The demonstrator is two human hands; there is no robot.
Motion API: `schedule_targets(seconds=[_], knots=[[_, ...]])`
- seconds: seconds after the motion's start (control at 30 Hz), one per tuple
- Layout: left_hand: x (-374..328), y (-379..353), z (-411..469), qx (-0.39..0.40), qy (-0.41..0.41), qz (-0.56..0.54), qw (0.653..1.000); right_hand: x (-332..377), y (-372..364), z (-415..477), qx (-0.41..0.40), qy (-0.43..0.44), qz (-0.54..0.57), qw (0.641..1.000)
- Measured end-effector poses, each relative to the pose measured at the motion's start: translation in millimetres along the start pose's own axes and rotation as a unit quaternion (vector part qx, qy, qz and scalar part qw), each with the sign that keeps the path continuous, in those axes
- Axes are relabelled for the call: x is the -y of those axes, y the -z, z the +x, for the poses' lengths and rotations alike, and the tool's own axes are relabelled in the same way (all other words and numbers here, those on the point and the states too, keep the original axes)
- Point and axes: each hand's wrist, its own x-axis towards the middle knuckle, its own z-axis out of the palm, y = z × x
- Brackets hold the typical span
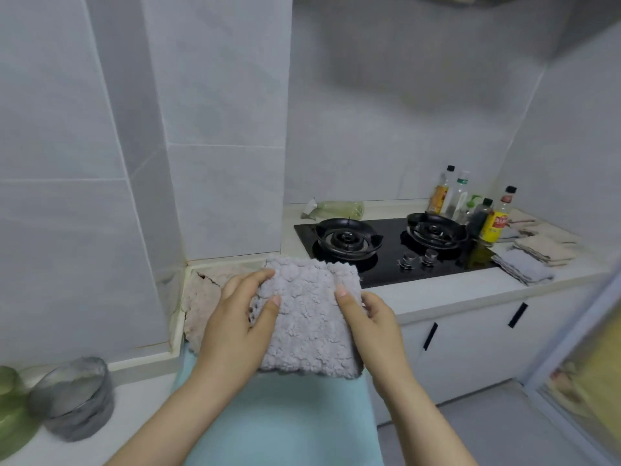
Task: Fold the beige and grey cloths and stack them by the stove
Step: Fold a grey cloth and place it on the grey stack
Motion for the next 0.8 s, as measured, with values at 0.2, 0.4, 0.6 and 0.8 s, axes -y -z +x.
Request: schedule_targets(seconds=[0.2,0.4,0.6,0.8], knots=[[-94,-15,53,0.057,0.013,-0.024,0.998,80,69,19,-0.033,-0.044,0.024,0.998],[-175,-75,77,0.088,0.011,-0.059,0.994,121,163,35,-0.074,-0.033,0.012,0.997],[-239,-155,78,0.102,0.011,-0.086,0.991,134,264,54,-0.08,-0.014,-0.017,0.997],[-272,-231,83,0.132,0.0,-0.099,0.986,119,338,83,-0.115,-0.007,-0.058,0.992]])
